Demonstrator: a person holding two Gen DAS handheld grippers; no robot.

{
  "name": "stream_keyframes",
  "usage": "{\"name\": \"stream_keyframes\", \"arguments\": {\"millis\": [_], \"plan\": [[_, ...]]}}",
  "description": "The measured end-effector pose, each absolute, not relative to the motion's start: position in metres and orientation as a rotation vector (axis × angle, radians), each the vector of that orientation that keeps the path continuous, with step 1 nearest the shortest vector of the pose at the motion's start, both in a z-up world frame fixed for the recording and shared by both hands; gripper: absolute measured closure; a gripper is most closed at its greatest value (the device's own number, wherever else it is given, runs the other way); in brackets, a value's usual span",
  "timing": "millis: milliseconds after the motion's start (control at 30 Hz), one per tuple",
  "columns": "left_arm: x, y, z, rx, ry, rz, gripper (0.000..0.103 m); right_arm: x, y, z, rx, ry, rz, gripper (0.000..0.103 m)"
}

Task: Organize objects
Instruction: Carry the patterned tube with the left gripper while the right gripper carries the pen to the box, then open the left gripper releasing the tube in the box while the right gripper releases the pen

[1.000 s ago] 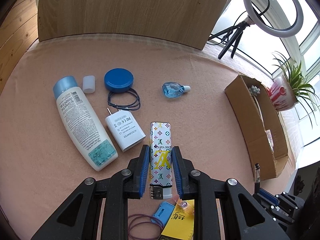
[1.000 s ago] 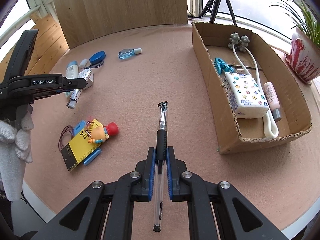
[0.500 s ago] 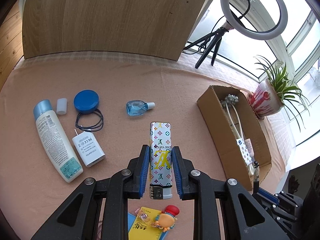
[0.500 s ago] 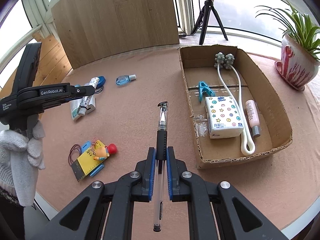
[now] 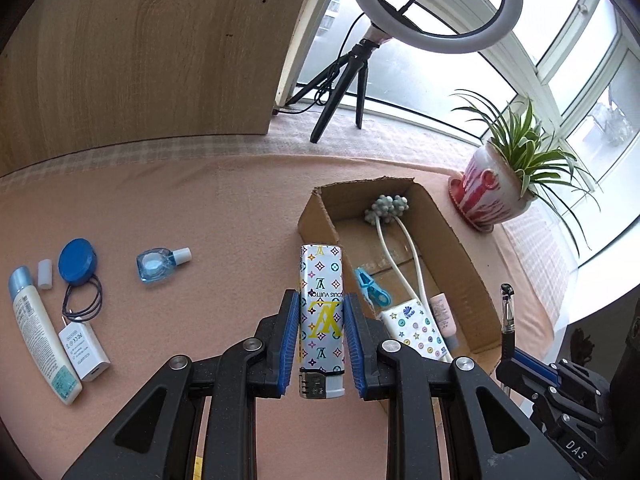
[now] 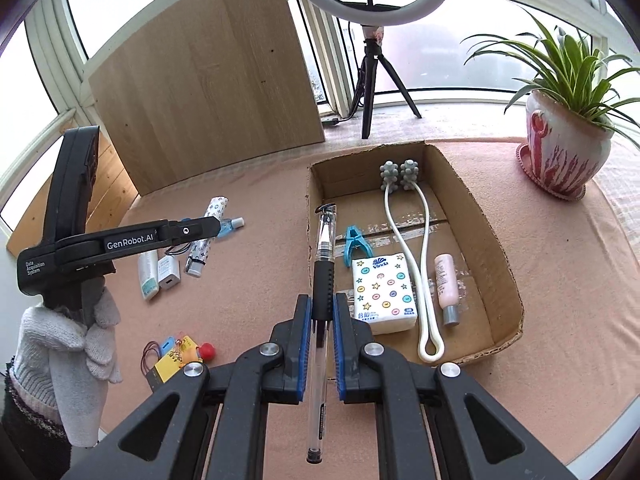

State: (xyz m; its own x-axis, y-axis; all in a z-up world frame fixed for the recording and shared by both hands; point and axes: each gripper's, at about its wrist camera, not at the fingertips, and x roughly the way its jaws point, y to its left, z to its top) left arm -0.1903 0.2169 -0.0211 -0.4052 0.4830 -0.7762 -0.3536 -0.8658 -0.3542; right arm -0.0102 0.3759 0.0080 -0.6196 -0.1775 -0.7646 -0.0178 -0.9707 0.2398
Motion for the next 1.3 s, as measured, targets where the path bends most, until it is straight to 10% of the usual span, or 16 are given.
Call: {"name": "stream_keyframes", "arguments": {"millis": [967, 1033, 1133, 1300], "plan": [[-0.227, 0.346, -0.067, -1.461, -0.069, 2.214, 0.071, -0.071, 0.439, -0.041, 1.439, -0.421, -2.651, 0.092], [-0.229, 0.341, -0.066, -1.463, -0.084, 2.225, 0.046, -0.07, 0.441, -0.041, 1.437, -0.432, -2.65, 0.07], [-0.228, 0.335, -0.06, -1.444, -0.077, 2.245, 0.046, -0.065, 0.442, -0.036, 1.401, -0.438, -2.684, 0.049], [-0.222, 0.325, -0.048, -1.42, -0.082, 2.248, 0.046, -0.06, 0.443, -0.033, 1.398, -0.47, -2.692, 0.047]]}}
